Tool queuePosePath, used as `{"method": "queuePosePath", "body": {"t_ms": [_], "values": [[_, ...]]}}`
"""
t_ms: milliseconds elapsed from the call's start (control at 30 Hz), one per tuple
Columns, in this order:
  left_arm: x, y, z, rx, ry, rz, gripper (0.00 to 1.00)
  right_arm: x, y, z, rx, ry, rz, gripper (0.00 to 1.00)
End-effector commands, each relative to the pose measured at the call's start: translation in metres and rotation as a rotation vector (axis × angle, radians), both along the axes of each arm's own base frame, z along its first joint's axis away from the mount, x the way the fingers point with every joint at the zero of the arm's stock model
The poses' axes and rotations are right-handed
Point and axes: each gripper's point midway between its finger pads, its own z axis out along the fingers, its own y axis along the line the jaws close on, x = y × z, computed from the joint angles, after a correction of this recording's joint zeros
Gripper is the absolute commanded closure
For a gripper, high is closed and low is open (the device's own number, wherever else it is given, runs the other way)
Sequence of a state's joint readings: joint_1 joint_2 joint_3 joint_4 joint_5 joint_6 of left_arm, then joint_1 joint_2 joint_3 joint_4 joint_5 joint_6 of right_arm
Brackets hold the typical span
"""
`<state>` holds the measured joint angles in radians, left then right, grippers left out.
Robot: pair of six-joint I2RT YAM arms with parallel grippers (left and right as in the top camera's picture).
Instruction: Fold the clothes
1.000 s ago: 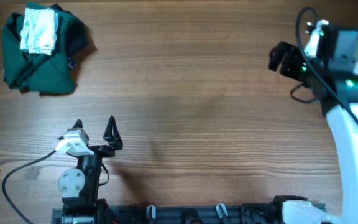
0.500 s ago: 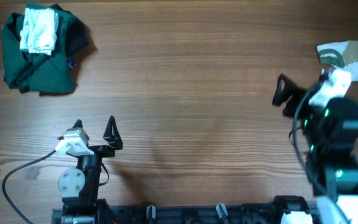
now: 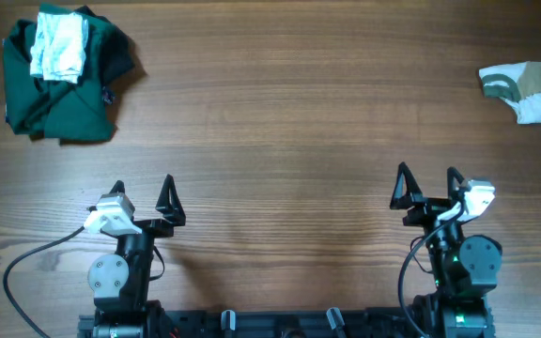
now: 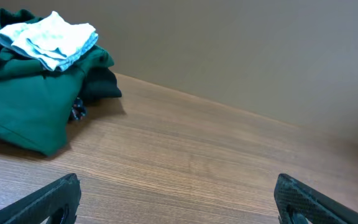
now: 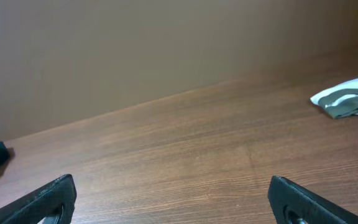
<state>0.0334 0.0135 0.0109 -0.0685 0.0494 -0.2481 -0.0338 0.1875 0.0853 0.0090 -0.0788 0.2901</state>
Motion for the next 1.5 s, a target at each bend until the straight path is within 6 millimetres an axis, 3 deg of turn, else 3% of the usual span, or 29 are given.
{"method": "queuePosePath", "body": {"t_ms": [0, 200, 433, 1467], "values": [[0.000, 0.003, -0.002, 0.006, 0.001, 0.016, 0.00, -0.002, 0.002, 0.000, -0.003, -0.028, 0.009, 0.00], [0.000, 0.003, -0.002, 0.006, 0.001, 0.016, 0.00, -0.004, 0.001, -0.016, -0.007, -0.021, 0.005, 0.00], [0.000, 0.003, -0.002, 0.006, 0.001, 0.016, 0.00, -0.009, 0.002, 0.004, -0.136, -0.116, 0.013, 0.00], [0.000, 0.003, -0.003, 0.006, 0.005, 0.016, 0.00, -0.008, 0.003, 0.001, -0.133, -0.100, 0.019, 0.00]]}}
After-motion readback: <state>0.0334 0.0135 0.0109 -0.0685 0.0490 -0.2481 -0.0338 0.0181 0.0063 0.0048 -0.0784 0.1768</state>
